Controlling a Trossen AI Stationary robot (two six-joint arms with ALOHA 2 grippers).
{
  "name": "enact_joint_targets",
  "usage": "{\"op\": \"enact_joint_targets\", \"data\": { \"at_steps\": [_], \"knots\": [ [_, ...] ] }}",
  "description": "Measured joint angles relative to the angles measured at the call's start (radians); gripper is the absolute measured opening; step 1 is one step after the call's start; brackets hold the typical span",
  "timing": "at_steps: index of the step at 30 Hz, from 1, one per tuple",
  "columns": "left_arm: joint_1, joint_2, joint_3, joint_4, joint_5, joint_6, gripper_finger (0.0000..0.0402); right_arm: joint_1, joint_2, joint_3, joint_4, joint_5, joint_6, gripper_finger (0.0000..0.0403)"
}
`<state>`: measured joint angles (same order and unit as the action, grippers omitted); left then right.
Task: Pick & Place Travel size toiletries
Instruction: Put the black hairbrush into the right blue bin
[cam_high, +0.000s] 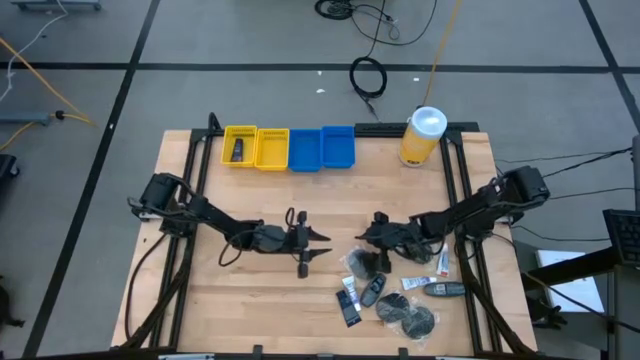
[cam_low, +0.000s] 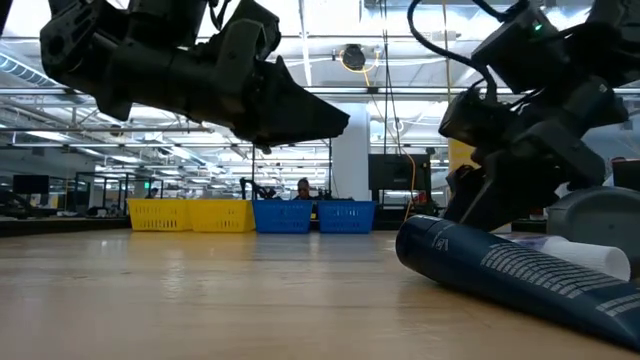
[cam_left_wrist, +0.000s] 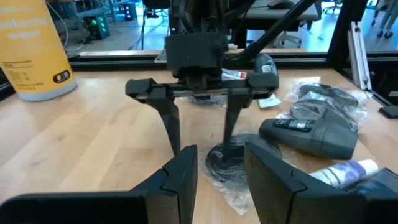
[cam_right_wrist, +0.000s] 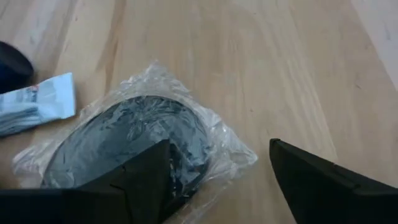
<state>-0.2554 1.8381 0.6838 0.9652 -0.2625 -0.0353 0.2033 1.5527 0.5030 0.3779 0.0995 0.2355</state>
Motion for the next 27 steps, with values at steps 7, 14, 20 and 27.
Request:
{"op": "enact_joint_targets", "data": {
  "at_steps": [7,14,20,27],
  "knots": [
    [0.0,0.0,0.0,-0.012,0.0,-0.006,0.0131,-0.032,-0.001,0.0,-0.016,-0.059,-0.005,0.0181],
    [0.018,0.0,0.0,-0.012,0.0,-0.057,0.0131,-0.047,0.017,0.001,-0.026,-0.078,-0.033,0.0075],
    [0.026,0.0,0.0,-0.012,0.0,-0.06,0.0131,-0.034,0.013,-0.002,0.042,-0.044,-0.071,0.0005],
    [0.036,-0.001,0.0,-0.018,0.0,-0.106,0.0131,0.054,0.011,-0.003,0.257,0.203,-0.176,0.0002]
  ]
}}
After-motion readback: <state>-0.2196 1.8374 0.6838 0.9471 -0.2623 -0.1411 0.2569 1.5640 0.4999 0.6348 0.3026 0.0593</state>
